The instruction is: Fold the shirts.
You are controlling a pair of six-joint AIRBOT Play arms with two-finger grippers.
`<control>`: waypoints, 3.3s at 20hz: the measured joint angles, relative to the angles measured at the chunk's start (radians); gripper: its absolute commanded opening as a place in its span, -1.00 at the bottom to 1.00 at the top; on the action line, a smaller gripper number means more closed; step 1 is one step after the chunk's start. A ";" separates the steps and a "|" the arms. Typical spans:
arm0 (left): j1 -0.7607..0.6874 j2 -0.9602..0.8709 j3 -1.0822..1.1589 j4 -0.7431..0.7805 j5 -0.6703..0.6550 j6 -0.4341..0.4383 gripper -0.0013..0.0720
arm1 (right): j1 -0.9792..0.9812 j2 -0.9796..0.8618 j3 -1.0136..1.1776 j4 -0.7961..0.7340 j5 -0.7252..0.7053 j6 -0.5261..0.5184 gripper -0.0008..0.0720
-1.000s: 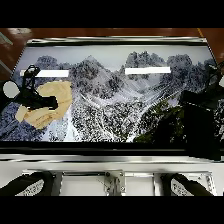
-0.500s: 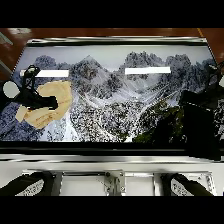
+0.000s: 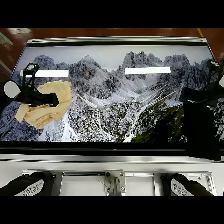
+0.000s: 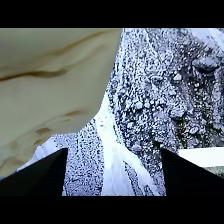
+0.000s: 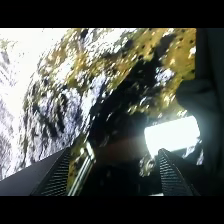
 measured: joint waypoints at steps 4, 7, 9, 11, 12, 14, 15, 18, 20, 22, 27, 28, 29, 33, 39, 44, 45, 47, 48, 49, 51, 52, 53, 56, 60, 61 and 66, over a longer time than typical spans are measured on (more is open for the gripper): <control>0.000 -0.024 0.000 -0.014 0.036 0.001 0.94 | 0.000 -0.001 0.000 -0.011 -0.036 -0.007 0.85; 0.005 -0.044 0.000 0.035 0.045 0.024 0.97 | 0.000 -0.001 0.000 -0.014 -0.061 -0.008 0.85; 0.041 -0.070 0.000 0.131 0.024 0.012 0.99 | 0.000 -0.002 0.000 -0.015 -0.074 -0.008 0.85; 0.106 -0.108 0.000 0.180 -0.022 0.001 1.00 | 0.000 -0.009 0.000 -0.016 -0.077 -0.009 0.85; 0.143 -0.130 0.000 0.190 -0.039 0.000 1.00 | 0.000 -0.015 0.000 -0.015 -0.079 -0.009 0.85; 0.215 -0.182 0.000 0.179 -0.058 0.008 1.00 | 0.000 -0.037 0.000 -0.015 -0.081 -0.010 0.85; 0.243 -0.212 0.000 0.167 -0.060 0.017 1.00 | 0.000 -0.051 0.000 -0.014 -0.080 -0.010 0.85; 0.286 -0.291 0.000 0.142 -0.039 0.031 1.00 | 0.000 -0.097 0.000 0.000 -0.075 -0.010 0.85; 0.293 -0.334 0.000 0.123 -0.010 0.035 0.99 | 0.000 -0.127 0.000 0.021 -0.072 -0.010 0.85; 0.293 -0.371 0.000 0.097 0.022 0.036 0.06 | 0.000 -0.153 0.000 0.044 -0.068 -0.010 0.85; 0.277 -0.393 0.033 0.067 0.034 0.045 -0.86 | 0.000 -0.180 0.000 0.080 -0.070 -0.010 0.85; 0.264 -0.378 0.055 0.064 0.022 0.057 -0.86 | 0.000 -0.181 0.000 0.080 -0.077 -0.012 0.85; 0.246 -0.356 0.078 0.060 0.016 0.068 -0.86 | 0.000 -0.182 0.000 0.078 -0.084 -0.019 0.83; 0.106 -0.195 0.201 0.033 0.000 0.101 -0.86 | 0.000 -0.161 0.018 0.072 -0.074 -0.063 0.51; -0.232 0.017 0.311 -0.079 0.050 0.061 -0.86 | 0.000 0.033 0.110 0.106 -0.020 -0.117 0.65; -0.533 -0.050 0.312 -0.129 0.103 0.016 -0.86 | 0.000 0.226 0.142 0.121 0.094 -0.131 0.65; -0.586 -0.090 0.311 -0.140 0.126 0.010 -0.86 | 0.000 0.247 0.143 0.119 0.134 -0.132 0.65; -0.674 -0.183 0.311 -0.189 0.183 0.007 -0.84 | 0.000 0.275 0.145 0.115 0.207 -0.137 0.65; -0.708 -0.230 0.311 -0.219 0.214 0.005 -0.41 | 0.000 0.280 0.144 0.111 0.234 -0.138 0.65; -0.734 -0.280 0.311 -0.253 0.243 0.004 0.53 | 0.000 0.281 0.141 0.104 0.252 -0.140 0.65; -0.753 -0.351 0.315 -0.325 0.277 0.000 0.97 | 0.000 0.270 0.133 0.095 0.275 -0.140 0.87; -0.746 -0.373 0.319 -0.359 0.280 -0.002 0.97 | 0.000 0.259 0.127 0.089 0.280 -0.142 0.87; -0.724 -0.385 0.324 -0.381 0.266 -0.003 0.97 | 0.000 0.244 0.120 0.082 0.279 -0.145 0.87; -0.594 -0.375 0.332 -0.421 0.148 0.019 0.97 | 0.000 0.180 0.086 0.061 0.246 -0.162 0.87; -0.352 -0.325 0.270 -0.441 -0.048 0.066 0.99 | 0.000 0.065 0.010 0.051 0.198 -0.177 0.87; -0.305 -0.315 0.227 -0.453 -0.080 0.073 0.99 | 0.000 0.032 -0.016 0.060 0.185 -0.185 0.87; -0.220 -0.308 -0.054 -0.626 -0.026 0.131 0.99 | 0.000 -0.103 -0.130 0.195 0.099 -0.228 0.87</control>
